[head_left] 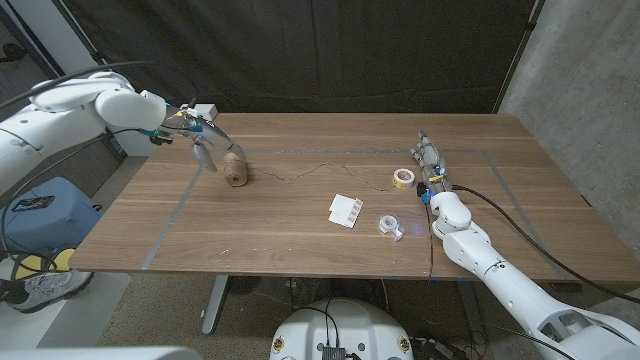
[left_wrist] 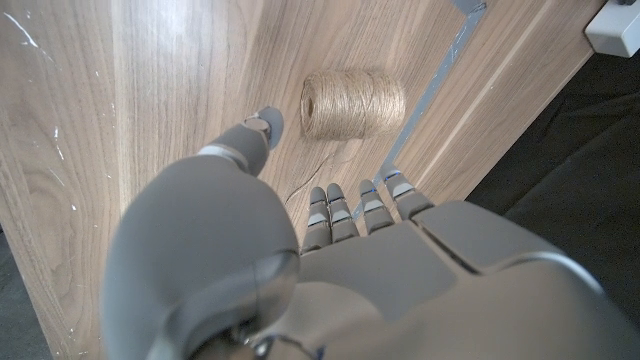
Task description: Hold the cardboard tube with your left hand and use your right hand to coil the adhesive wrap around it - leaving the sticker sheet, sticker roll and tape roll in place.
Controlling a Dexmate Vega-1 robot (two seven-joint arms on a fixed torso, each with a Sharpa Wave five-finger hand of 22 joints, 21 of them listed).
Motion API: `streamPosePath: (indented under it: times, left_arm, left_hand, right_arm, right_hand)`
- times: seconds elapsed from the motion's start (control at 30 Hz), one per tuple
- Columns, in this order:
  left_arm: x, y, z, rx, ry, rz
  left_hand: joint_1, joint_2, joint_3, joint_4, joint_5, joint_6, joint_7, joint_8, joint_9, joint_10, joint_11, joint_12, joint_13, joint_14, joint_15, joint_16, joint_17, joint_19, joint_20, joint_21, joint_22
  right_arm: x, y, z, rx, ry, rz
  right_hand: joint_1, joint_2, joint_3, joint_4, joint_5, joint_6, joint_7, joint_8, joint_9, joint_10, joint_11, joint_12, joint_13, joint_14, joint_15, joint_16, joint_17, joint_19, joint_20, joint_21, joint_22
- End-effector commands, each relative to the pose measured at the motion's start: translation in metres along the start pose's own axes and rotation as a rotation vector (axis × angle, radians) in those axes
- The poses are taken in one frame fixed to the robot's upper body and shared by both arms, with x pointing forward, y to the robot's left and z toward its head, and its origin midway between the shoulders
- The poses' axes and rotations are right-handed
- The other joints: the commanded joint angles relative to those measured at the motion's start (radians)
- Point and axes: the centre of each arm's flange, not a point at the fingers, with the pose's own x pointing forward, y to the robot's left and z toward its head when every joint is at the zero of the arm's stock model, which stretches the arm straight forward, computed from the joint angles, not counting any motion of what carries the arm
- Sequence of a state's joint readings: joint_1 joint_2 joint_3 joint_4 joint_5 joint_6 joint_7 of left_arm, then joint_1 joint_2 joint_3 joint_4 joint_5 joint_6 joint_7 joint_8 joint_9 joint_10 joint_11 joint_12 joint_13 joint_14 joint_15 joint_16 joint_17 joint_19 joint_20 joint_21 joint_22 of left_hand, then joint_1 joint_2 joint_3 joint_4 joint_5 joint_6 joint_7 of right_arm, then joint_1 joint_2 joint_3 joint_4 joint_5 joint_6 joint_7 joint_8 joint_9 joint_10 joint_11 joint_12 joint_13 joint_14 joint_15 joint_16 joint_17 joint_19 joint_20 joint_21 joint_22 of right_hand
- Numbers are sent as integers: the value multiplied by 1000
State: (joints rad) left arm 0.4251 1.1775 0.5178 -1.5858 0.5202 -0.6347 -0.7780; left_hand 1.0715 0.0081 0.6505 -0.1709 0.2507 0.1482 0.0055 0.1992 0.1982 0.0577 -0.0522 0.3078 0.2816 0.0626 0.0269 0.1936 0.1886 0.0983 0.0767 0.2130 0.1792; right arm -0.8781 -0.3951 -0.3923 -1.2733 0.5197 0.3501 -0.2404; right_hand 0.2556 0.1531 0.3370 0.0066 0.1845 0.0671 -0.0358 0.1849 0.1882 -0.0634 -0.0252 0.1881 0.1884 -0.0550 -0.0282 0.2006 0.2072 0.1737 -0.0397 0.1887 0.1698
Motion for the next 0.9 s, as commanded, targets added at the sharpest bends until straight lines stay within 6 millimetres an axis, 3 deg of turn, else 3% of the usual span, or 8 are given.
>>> streamPosePath:
  times: [0.03,0.9]
  left_arm:
    - [1,-2,-12,52,14,-9]
    - [14,-17,-24,131,19,-48]
  left_hand:
    - [18,0,-4,-1,-5,-15,6,-7,3,-11,6,6,7,-9,4,-6,2,2,-6,-5,4]
    - [47,10,-12,-4,-16,-20,13,-6,5,-15,13,19,16,-12,9,-4,4,3,-4,-4,5]
  right_arm:
    - [3,6,-7,18,4,1]
    - [4,11,-22,27,27,1]
  right_hand:
    - [8,5,0,-6,0,-5,1,0,3,-10,0,-2,6,-10,-3,1,2,-3,-11,1,4]
    - [7,4,-1,-9,0,-15,-2,1,3,-19,2,-1,6,-18,-1,2,2,-9,-11,2,4]
